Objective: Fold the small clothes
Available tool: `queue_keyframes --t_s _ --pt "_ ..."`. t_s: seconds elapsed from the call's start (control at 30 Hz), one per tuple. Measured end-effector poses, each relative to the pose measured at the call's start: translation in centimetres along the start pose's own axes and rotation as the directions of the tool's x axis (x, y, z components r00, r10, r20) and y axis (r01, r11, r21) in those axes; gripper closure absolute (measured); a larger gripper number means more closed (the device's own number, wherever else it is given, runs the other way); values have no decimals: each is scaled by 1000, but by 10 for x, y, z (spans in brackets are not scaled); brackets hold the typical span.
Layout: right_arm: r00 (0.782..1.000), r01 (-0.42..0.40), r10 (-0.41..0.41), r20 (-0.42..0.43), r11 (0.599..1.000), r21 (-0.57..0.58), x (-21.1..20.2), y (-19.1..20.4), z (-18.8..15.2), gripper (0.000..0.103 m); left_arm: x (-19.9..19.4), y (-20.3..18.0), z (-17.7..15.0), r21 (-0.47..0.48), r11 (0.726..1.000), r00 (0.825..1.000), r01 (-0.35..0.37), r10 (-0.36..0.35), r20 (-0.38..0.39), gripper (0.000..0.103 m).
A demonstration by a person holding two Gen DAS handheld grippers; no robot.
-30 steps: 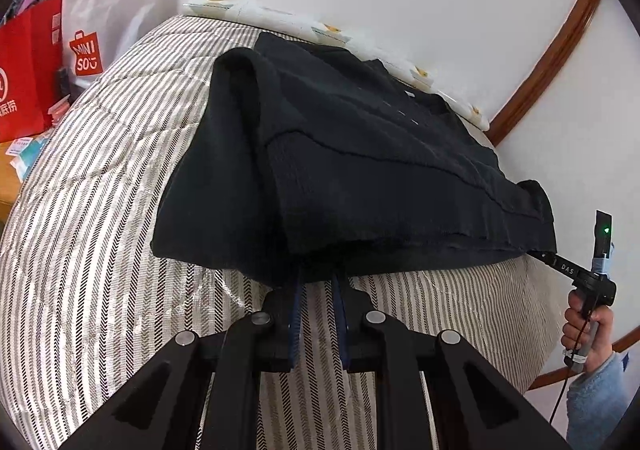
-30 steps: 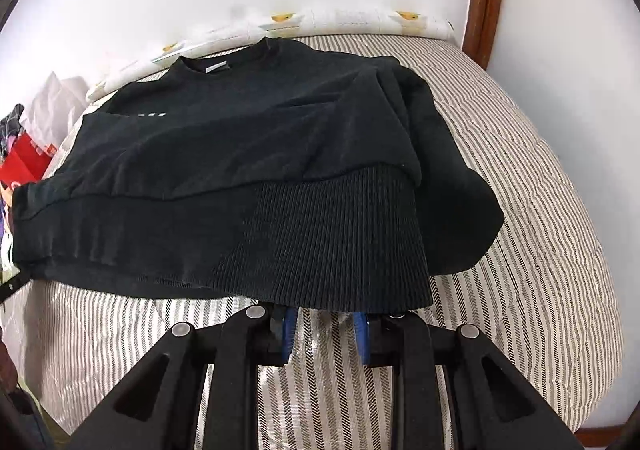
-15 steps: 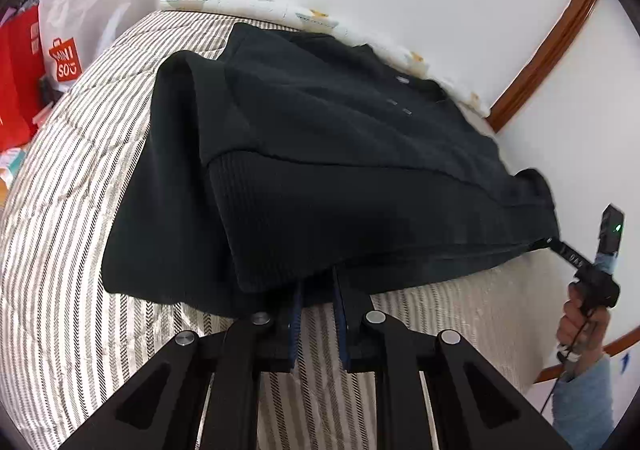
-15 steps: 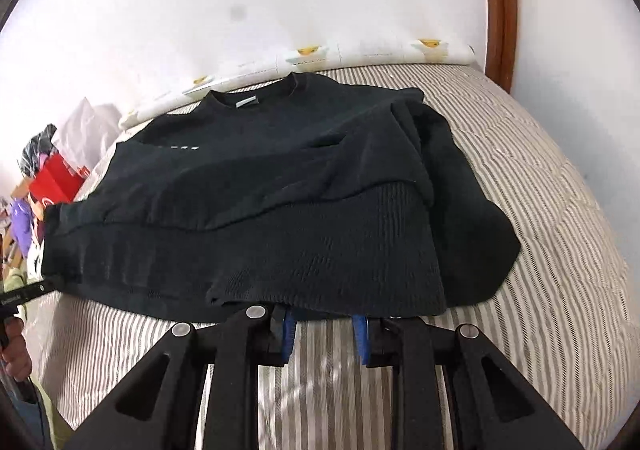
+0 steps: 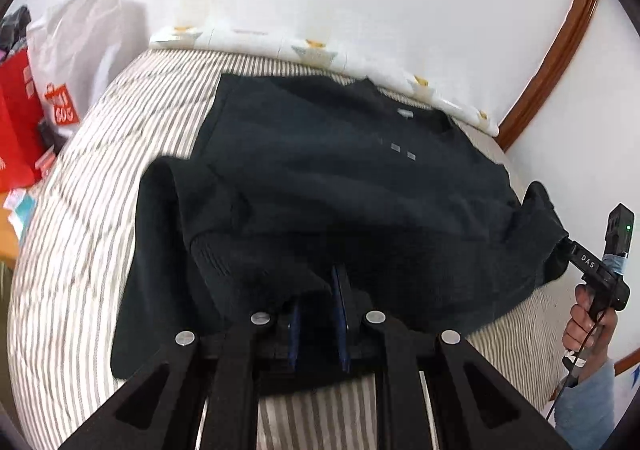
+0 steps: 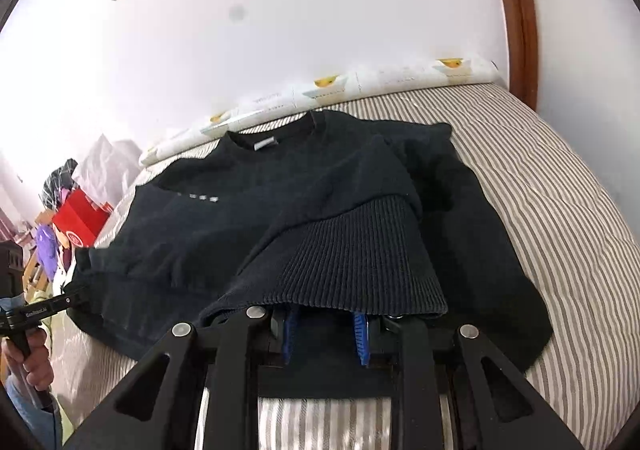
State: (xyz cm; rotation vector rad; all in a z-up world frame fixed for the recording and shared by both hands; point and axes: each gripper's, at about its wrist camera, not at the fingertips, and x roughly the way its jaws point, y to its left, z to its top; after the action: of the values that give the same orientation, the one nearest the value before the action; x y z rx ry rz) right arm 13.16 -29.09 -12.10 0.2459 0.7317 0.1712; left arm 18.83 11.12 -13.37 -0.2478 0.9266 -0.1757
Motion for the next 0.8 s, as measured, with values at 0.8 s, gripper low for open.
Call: queue_keyframes --t_s 0.8 --pt "991 130 -131 -31 991 -35 85 -23 79 65 9 -19 109 47 996 992 71 -76 105 55"
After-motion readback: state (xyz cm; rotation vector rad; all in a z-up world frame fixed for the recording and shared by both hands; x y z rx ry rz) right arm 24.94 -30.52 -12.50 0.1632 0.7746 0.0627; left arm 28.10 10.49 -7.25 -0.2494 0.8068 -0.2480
